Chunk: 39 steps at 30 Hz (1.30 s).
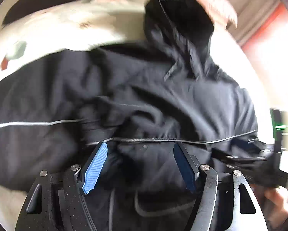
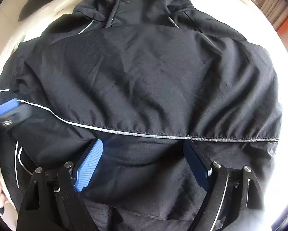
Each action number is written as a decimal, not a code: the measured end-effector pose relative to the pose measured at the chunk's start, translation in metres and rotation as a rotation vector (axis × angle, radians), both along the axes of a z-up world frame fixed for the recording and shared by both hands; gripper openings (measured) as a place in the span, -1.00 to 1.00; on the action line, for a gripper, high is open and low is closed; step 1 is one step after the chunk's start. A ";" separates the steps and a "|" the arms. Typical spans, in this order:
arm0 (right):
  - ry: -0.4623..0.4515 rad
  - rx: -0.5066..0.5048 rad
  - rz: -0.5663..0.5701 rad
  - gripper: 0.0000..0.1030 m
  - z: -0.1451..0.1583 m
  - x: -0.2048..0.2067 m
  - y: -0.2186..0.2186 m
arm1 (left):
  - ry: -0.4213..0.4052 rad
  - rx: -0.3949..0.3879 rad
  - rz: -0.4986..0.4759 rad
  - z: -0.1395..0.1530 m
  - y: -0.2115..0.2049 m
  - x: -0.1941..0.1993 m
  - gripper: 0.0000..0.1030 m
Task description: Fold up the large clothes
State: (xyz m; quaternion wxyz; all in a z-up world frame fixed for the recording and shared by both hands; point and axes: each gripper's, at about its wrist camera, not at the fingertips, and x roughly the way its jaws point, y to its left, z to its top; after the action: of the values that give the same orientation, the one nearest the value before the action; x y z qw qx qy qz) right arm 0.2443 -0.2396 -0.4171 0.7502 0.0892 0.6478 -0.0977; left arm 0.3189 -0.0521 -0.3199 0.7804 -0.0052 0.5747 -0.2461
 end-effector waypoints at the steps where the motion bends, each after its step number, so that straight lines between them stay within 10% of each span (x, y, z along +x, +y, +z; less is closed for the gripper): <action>1: 0.010 -0.005 0.000 0.72 0.000 0.003 0.000 | -0.017 -0.013 0.044 0.013 0.024 -0.003 0.42; 9: 0.058 -0.033 -0.054 0.83 -0.012 0.041 -0.004 | -0.060 0.133 0.420 0.032 0.217 0.030 0.42; 19: 0.090 -0.073 -0.083 0.99 -0.019 0.072 0.004 | -0.021 0.027 0.806 -0.009 0.411 0.087 0.42; 26: 0.094 -0.082 -0.089 1.00 -0.020 0.072 0.005 | 0.008 0.127 0.837 -0.038 0.459 0.124 0.42; 35: 0.089 -0.076 -0.094 1.00 -0.021 0.070 0.002 | 0.058 0.050 0.820 -0.063 0.468 0.129 0.45; 39: 0.086 -0.073 -0.092 1.00 -0.020 0.069 0.000 | 0.015 0.085 0.774 -0.058 0.457 0.129 0.03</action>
State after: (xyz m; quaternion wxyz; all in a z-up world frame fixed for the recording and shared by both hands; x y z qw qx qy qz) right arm 0.3136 -0.2396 -0.4372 0.7190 0.0872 0.6708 -0.1596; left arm 0.4476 0.4054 -0.3776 0.8108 -0.1913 0.5457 0.0907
